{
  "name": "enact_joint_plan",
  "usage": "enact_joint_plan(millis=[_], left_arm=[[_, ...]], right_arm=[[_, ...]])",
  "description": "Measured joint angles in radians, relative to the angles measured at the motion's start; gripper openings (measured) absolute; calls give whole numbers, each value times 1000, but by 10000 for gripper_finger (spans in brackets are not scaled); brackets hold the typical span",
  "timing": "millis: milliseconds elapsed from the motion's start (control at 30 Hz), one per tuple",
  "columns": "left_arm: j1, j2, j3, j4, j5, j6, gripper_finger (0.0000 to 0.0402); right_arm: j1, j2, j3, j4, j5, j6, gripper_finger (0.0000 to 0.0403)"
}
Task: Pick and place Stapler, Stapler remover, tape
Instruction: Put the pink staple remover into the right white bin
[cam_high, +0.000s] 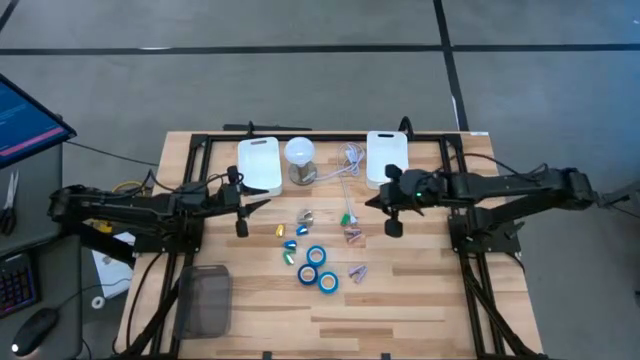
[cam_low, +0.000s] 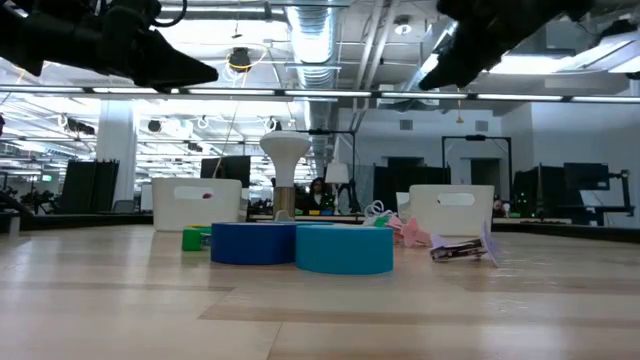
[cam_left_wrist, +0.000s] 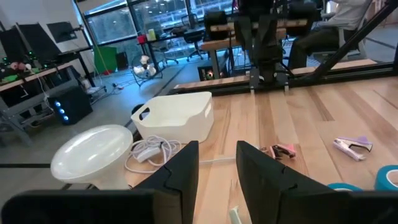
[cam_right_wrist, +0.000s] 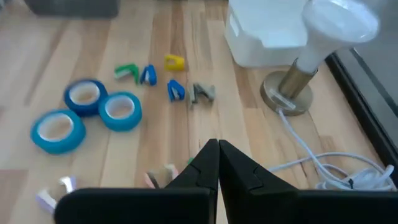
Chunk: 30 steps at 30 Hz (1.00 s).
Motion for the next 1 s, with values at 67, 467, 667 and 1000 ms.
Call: enact_joint_plan(millis=[67,467,667,1000], left_arm=[[0,0,0,0,0,0,99],[0,0,0,-7,-5,-6,99],[0,0,0,-9,-5,-6,99],[0,0,-1,-9,-4,-6,99]], right_arm=[[-10,47,1,-3,1,-2,1],[-30,307,2,38,-92,20,0],[-29,400,1,54,-428,9,1],[-28,499,2,194,-497,1,6]])
